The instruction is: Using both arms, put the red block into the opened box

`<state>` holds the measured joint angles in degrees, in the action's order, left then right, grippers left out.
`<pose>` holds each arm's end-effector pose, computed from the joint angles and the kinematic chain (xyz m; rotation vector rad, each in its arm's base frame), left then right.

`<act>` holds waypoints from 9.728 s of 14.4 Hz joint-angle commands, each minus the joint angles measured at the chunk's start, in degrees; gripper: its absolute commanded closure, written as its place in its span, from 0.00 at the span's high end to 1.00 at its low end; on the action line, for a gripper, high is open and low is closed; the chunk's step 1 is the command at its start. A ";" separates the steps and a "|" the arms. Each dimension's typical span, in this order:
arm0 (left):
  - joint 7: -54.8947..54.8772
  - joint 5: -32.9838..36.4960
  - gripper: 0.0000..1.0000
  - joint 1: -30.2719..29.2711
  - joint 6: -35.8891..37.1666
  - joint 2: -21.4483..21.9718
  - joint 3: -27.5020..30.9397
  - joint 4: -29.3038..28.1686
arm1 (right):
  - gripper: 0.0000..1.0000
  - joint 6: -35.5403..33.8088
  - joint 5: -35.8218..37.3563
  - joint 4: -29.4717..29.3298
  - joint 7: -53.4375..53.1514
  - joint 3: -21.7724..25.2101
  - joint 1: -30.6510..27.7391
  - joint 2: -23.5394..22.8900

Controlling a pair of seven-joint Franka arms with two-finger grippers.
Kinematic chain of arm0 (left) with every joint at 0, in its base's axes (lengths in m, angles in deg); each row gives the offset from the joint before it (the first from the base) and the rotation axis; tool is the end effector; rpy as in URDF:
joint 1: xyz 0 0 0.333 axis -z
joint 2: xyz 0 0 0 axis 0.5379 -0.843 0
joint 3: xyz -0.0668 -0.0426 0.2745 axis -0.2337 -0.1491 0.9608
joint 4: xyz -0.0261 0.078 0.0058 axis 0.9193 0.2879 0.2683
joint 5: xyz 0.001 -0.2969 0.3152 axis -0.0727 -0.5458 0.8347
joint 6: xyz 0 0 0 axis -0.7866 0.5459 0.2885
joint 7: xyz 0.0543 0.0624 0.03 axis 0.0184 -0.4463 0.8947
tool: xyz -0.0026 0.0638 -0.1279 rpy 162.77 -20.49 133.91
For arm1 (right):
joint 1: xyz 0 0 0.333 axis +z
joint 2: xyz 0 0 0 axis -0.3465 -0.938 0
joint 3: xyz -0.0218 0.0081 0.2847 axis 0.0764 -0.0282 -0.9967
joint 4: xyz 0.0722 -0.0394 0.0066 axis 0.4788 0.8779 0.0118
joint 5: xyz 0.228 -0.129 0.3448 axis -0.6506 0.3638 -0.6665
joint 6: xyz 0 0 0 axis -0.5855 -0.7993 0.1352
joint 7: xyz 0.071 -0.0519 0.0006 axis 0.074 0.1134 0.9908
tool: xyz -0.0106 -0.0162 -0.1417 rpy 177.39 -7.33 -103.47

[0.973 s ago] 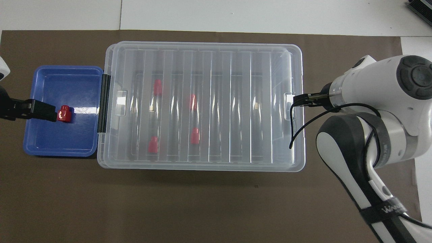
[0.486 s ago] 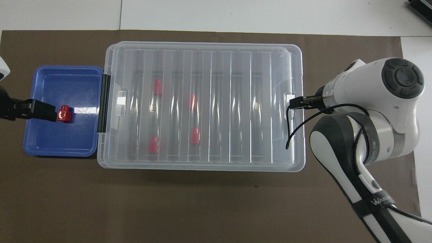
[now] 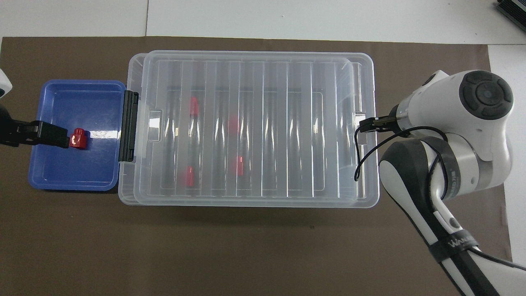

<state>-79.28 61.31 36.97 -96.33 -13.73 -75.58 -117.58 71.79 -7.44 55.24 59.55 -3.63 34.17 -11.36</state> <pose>0.5771 -0.0450 0.5633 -3.1273 0.1425 0.0421 0.6290 0.0967 0.3699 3.0804 0.0842 0.1544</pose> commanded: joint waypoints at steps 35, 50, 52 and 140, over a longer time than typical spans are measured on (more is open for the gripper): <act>-3.04 -0.20 1.00 -4.58 -2.31 0.97 1.48 -1.55 | 1.00 -6.20 5.05 -0.22 4.03 0.02 -11.43 0.80; -3.32 -0.64 1.00 -12.07 -40.96 -0.41 1.56 -27.48 | 1.00 -10.24 5.05 -0.66 4.03 0.11 -13.36 2.56; -3.50 -0.64 1.00 -12.34 -45.01 -3.58 1.56 -27.48 | 1.00 -10.24 5.14 -0.66 4.03 0.19 -13.37 2.56; 54.09 10.61 1.00 7.71 -19.83 -9.93 -7.76 -7.46 | 1.00 -29.23 -2.07 -12.35 4.91 0.37 -12.31 11.44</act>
<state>-23.90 70.97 45.57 -121.15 -25.03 -84.08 -127.79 42.96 -9.65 42.78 62.80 -3.53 22.20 -0.15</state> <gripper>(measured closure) 0.009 0.000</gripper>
